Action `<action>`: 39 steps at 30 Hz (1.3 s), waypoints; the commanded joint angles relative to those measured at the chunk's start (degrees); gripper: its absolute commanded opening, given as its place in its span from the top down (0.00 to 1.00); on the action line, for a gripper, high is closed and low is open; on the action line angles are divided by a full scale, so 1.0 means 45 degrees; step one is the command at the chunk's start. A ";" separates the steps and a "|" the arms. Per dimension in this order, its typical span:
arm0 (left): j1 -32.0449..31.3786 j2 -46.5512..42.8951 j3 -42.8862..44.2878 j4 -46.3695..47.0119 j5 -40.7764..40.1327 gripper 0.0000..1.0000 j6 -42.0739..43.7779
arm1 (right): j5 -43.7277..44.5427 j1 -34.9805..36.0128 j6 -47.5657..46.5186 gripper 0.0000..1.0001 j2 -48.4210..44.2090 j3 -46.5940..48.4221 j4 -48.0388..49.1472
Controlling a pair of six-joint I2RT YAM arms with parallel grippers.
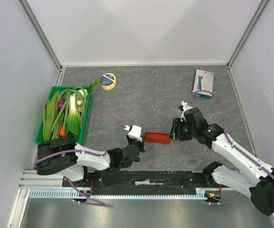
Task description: Fold the paper box
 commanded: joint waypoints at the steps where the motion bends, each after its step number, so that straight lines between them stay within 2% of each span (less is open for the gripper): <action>1: -0.0165 0.0692 -0.0386 -0.2789 0.0112 0.98 -0.0295 | -0.0471 -0.0078 -0.1383 0.38 0.0053 0.2103 -0.1018; 2: -0.0204 0.0692 -0.0366 -0.2770 0.0112 0.98 -0.0334 | -0.0353 -0.0078 -0.1714 0.34 0.0306 0.2590 -0.1156; 5: -0.0204 0.0790 -0.0327 -0.2789 0.0112 0.98 -0.0315 | -0.0664 -0.0078 -0.2029 0.33 0.1046 0.3140 -0.1254; 9: -0.0224 0.0770 -0.0288 -0.2828 0.0092 0.98 -0.0315 | -0.1327 -0.0078 -0.1310 0.29 0.1324 0.2694 -0.0459; 10: -0.0224 0.0751 -0.0288 -0.2828 0.0073 0.98 -0.0315 | -0.1329 -0.0117 -0.1036 0.21 0.1266 0.2557 -0.0338; 11: -0.0224 0.0770 -0.0288 -0.2828 0.0053 0.98 -0.0315 | -0.0343 -0.0117 -0.0569 0.14 0.1033 0.2285 -0.0356; 13: -0.0243 0.0770 -0.0307 -0.2809 0.0034 0.98 -0.0334 | 0.0406 -0.0292 0.1382 0.02 0.0603 0.1816 -0.0299; 16: -0.0243 0.0731 -0.0366 -0.2828 0.0053 0.98 -0.0373 | 0.0606 -0.0799 0.3547 0.03 -0.0042 0.1248 -0.0337; 20: -0.0263 0.0770 -0.0327 -0.2809 0.0053 0.98 -0.0354 | 0.0819 -0.0937 0.5253 0.02 -0.0161 0.0740 -0.0569; 22: -0.0282 0.0770 -0.0307 -0.2809 0.0073 0.98 -0.0295 | 0.0218 -0.1325 0.6225 0.02 -0.0141 0.0042 -0.0358; 24: -0.0302 0.0712 -0.0327 -0.2809 0.0034 0.98 -0.0256 | -0.1531 -0.1600 0.7262 0.02 -0.0141 -0.0780 0.0908; 27: -0.0341 0.0692 -0.0366 -0.2809 -0.0005 0.98 -0.0276 | -0.2635 -0.1797 0.9392 0.03 -0.0218 -0.2246 0.2861; 31: -0.0322 0.0712 -0.0327 -0.2731 0.0092 0.98 -0.0237 | -0.1974 -0.2011 1.0527 0.06 -0.1407 -0.3437 0.4075; 39: -0.0380 0.0809 -0.0268 -0.2633 0.0092 0.98 -0.0197 | -0.2793 -0.2012 1.2849 0.08 -0.1722 -0.4767 0.6399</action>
